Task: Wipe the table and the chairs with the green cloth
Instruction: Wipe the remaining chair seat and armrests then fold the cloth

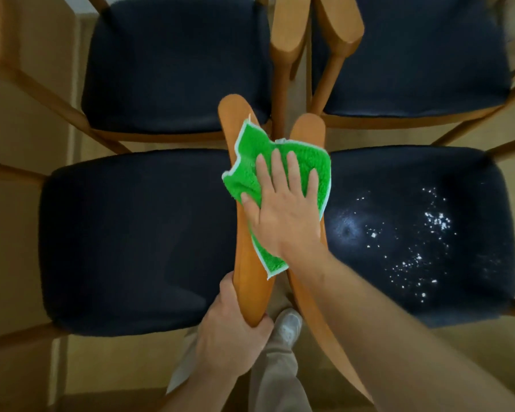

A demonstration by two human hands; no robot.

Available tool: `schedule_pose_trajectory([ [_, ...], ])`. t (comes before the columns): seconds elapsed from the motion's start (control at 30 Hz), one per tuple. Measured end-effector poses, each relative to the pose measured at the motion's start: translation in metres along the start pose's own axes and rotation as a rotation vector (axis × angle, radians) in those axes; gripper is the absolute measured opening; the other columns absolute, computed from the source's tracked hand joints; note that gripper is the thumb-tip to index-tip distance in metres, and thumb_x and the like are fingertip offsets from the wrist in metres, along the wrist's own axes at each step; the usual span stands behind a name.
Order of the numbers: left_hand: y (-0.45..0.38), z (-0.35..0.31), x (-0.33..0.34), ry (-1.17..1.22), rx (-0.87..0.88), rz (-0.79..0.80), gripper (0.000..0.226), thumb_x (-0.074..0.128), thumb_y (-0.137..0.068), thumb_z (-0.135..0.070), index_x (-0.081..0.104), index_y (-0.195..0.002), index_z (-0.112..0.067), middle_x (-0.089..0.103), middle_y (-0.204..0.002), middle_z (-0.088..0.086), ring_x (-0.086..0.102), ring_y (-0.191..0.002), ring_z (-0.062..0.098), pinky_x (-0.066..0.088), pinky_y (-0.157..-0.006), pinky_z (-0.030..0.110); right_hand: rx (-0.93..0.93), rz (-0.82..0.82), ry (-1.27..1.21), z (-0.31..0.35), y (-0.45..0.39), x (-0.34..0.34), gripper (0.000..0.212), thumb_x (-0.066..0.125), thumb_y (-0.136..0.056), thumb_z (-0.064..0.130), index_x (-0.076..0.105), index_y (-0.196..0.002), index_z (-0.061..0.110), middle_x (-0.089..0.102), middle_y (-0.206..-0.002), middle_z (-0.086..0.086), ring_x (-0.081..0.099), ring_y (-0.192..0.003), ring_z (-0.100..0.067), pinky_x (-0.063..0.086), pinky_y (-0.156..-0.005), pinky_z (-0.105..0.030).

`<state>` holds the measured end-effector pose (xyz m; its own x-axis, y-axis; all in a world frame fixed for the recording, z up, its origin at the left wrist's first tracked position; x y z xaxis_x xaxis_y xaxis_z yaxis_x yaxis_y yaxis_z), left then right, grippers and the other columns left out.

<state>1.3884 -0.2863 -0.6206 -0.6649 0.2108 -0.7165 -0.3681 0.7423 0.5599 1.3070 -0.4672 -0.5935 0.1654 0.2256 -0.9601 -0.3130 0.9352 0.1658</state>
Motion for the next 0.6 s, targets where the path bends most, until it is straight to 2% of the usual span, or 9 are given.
schedule_pose_trajectory([
  [0.13,-0.001,0.001,0.002,0.13,-0.035,0.049,0.095,0.068,-0.05,-0.076,0.02,-0.128,-0.048,0.059,-0.109,-0.016,0.063,-0.099,0.014,0.051,-0.076,0.031,-0.075,0.08,0.001,0.001,0.079,0.016,0.066,0.021,-0.098,0.058,0.016,-0.154,0.024,0.012,-0.162,-0.003,0.006,-0.149,-0.028,0.007,-0.115,-0.058],
  [0.23,0.001,0.002,0.002,0.129,-0.037,0.056,0.097,0.065,-0.049,-0.078,0.019,-0.129,-0.05,0.062,-0.113,-0.015,0.063,-0.102,0.015,0.049,-0.072,0.029,-0.141,0.125,0.04,-0.001,0.097,0.019,0.065,0.019,-0.098,0.059,0.02,-0.154,0.025,0.015,-0.161,-0.002,0.011,-0.148,-0.028,0.009,-0.114,-0.058],
  [0.33,-0.001,0.002,0.002,0.152,-0.045,0.089,0.099,0.064,-0.047,-0.073,0.012,-0.129,-0.053,0.058,-0.118,-0.016,0.061,-0.105,0.013,0.053,-0.082,0.034,-0.152,0.116,0.058,0.001,0.07,0.011,0.065,0.024,-0.097,0.058,0.02,-0.153,0.027,0.015,-0.161,-0.002,0.011,-0.148,-0.03,0.005,-0.114,-0.058],
  [0.43,-0.001,0.001,0.003,0.105,-0.077,0.136,0.095,0.05,-0.046,-0.074,0.005,-0.127,-0.052,0.053,-0.124,-0.011,0.058,-0.109,0.015,0.052,-0.089,0.038,-0.088,0.106,0.039,0.002,0.021,0.002,0.066,0.021,-0.096,0.058,0.014,-0.154,0.029,0.009,-0.162,0.0,0.003,-0.149,-0.029,0.0,-0.115,-0.058],
  [0.5,-0.001,-0.001,0.002,0.098,-0.092,0.154,0.092,0.056,-0.054,-0.072,0.002,-0.126,-0.053,0.049,-0.127,-0.011,0.055,-0.112,0.015,0.05,-0.092,0.038,-0.063,0.099,0.045,0.002,-0.018,-0.004,0.066,0.015,-0.095,0.058,0.007,-0.154,0.029,0.003,-0.163,0.0,-0.003,-0.149,-0.027,-0.004,-0.115,-0.058],
  [0.6,-0.001,-0.004,0.0,0.08,-0.066,0.148,0.092,0.063,-0.063,-0.069,-0.001,-0.126,-0.051,0.045,-0.126,-0.015,0.052,-0.111,0.01,0.049,-0.094,0.034,-0.044,0.081,0.035,0.003,-0.081,-0.014,0.067,0.011,-0.095,0.057,0.001,-0.154,0.027,0.002,-0.163,-0.002,-0.001,-0.149,-0.026,-0.004,-0.115,-0.059],
])
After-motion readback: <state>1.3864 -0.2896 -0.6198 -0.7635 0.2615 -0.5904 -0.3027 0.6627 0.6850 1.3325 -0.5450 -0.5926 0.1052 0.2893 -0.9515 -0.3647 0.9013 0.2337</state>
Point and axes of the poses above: each hand's wrist, its own y-axis away from the middle knuckle, its own x-axis out of the palm, z = x × y, the point moved 6 cm from there along -y, towards the middle knuckle
